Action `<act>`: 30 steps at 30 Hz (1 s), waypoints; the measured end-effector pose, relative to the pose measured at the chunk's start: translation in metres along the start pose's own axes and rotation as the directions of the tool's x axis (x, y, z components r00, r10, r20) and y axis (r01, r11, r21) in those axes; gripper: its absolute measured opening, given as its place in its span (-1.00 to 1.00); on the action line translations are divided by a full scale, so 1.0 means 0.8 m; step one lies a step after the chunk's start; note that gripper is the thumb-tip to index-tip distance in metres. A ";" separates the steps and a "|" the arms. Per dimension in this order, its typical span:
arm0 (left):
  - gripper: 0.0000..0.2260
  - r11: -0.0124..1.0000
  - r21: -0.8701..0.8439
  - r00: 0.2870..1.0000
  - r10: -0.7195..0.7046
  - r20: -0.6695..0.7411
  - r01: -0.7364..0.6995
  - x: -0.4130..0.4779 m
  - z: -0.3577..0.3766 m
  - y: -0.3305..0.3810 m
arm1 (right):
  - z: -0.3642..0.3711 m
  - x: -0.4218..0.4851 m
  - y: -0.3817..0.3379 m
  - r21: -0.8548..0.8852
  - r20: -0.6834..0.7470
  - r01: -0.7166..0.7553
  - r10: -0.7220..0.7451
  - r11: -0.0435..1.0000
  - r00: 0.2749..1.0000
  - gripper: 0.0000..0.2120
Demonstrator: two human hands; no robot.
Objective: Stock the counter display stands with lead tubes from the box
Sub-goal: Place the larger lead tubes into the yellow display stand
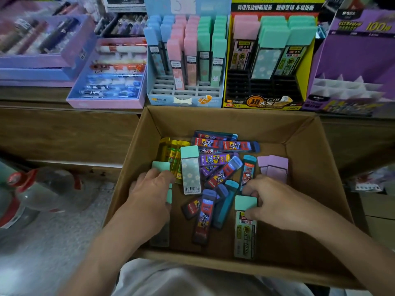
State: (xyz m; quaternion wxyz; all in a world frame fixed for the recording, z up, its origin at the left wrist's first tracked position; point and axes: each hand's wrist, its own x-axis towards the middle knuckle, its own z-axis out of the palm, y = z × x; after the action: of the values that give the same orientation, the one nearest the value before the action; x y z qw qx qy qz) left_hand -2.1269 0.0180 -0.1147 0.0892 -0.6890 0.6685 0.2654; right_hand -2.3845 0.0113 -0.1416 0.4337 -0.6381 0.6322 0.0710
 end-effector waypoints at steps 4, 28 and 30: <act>-0.69 0.985 -0.172 0.997 0.012 0.078 0.002 0.007 -0.002 -0.008 | -0.002 0.004 0.004 0.111 0.079 0.019 -0.028 0.994 0.997 -0.80; -0.63 0.600 -0.790 0.991 0.046 -0.122 -0.125 0.024 0.020 -0.012 | 0.045 0.026 -0.067 0.804 -0.011 0.135 -0.213 0.579 0.977 -0.57; -0.56 0.484 -0.875 0.998 0.068 0.008 -0.026 0.016 0.021 -0.015 | 0.043 0.029 -0.073 0.862 -0.040 0.150 -0.229 0.484 0.973 -0.57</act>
State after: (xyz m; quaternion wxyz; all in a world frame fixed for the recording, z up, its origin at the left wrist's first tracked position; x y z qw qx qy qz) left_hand -2.1201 0.0157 -0.1380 -0.2661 -0.6148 0.4581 0.5842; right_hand -2.3141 0.0060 -0.1502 0.7227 -0.4008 0.4916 -0.2744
